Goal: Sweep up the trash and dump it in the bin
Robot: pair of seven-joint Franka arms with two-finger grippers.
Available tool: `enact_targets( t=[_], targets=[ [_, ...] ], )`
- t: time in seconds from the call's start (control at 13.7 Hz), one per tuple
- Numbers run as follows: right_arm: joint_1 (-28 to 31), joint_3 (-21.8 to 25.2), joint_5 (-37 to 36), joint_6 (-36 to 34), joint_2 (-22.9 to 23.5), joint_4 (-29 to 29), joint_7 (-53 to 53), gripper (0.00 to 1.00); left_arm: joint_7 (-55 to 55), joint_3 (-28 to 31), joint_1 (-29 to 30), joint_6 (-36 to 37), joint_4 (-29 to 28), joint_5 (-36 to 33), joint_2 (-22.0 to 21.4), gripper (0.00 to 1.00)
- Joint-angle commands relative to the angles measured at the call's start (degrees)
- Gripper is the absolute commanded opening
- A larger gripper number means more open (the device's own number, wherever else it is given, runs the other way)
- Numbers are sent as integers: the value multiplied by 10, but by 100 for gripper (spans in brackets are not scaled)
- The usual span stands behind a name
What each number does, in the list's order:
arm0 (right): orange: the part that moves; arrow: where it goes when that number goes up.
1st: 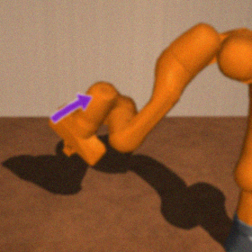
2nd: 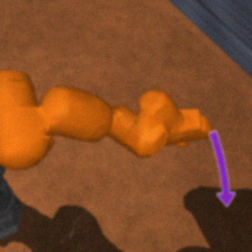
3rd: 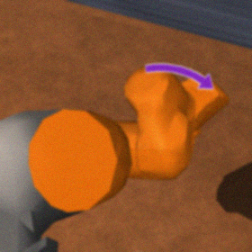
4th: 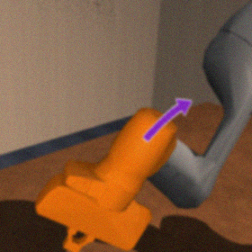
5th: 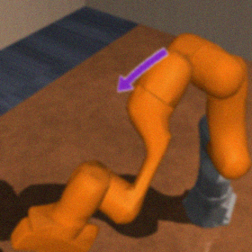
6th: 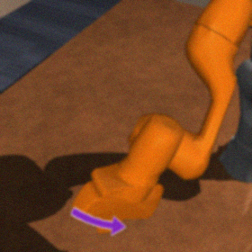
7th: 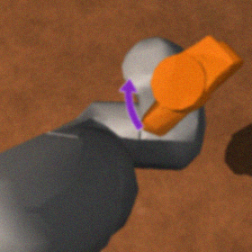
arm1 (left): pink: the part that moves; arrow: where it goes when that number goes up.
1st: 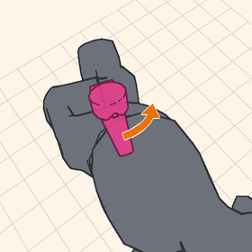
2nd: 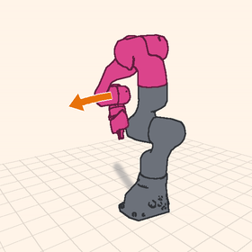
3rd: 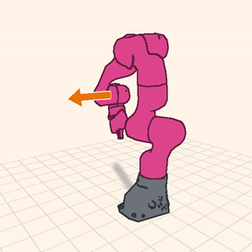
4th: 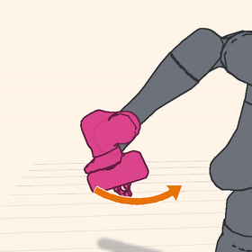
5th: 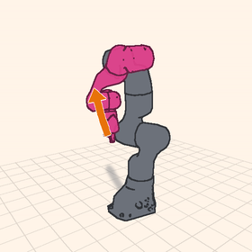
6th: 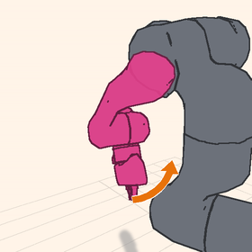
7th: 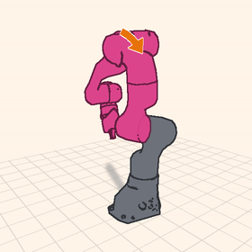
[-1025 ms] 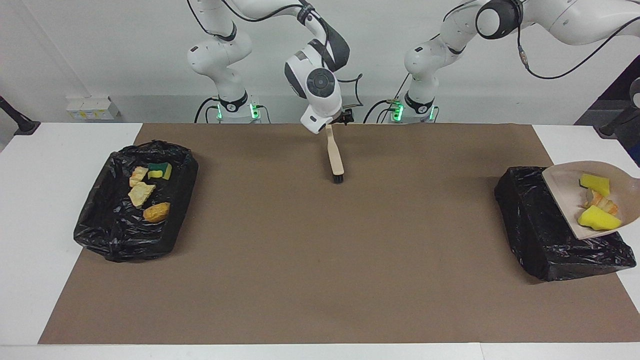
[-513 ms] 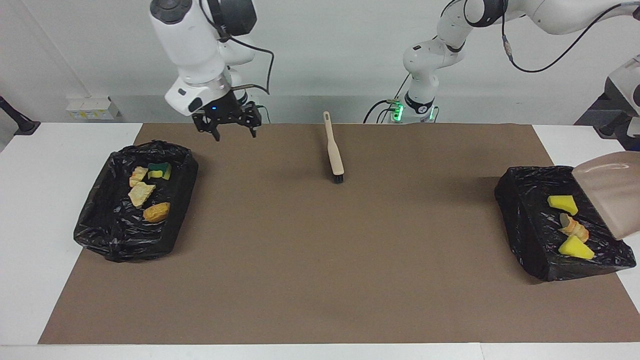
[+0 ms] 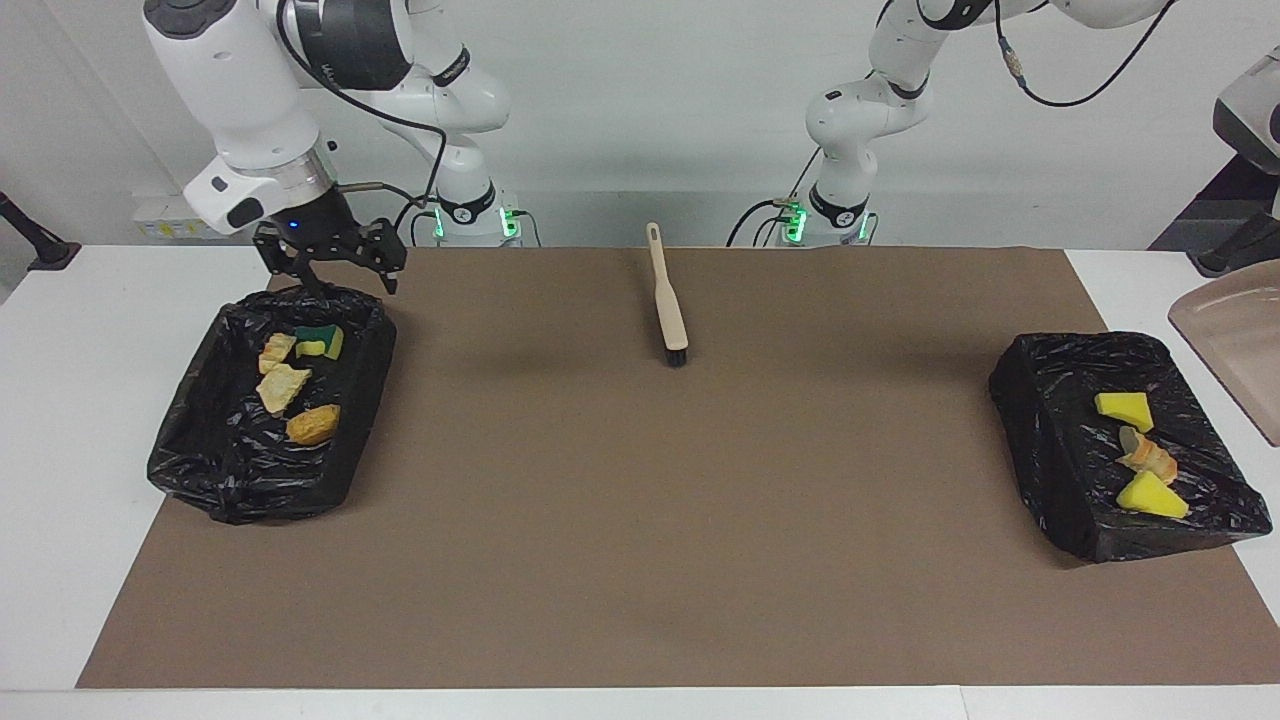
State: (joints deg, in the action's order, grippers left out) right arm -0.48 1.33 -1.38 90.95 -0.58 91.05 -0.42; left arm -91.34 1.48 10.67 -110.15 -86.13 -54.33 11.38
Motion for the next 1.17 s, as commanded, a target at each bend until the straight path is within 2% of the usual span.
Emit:
enact_targets(
  t=[0.0, 0.15, 0.37, 0.51, 0.73, 1.1],
  targets=[
    [-7, 21, 19, 28, -10, 11, -4, 100, 10, 5, -34, 9, -28, 95, -15, 0],
    [-14, 34, 18, 36, -12, 19, -6, 100, 26, 5, -72, 33, -31, 154, -9, 0],
    [-16, 34, 22, 32, -14, 19, -4, 100, 41, 5, -105, 65, -30, 292, -7, 0],
    [-17, 36, 27, 27, -14, 20, 6, 100, 97, 5, -150, 85, -33, 323, -6, 0],
    [-16, 40, 27, -12, -18, 19, -2, 100, 271, 5, -222, 100, -45, 350, 9, 0],
    [-15, 39, 26, -13, -16, 16, 1, 100, 495, 5, -310, 109, -48, 404, 38, 0]
  ],
)
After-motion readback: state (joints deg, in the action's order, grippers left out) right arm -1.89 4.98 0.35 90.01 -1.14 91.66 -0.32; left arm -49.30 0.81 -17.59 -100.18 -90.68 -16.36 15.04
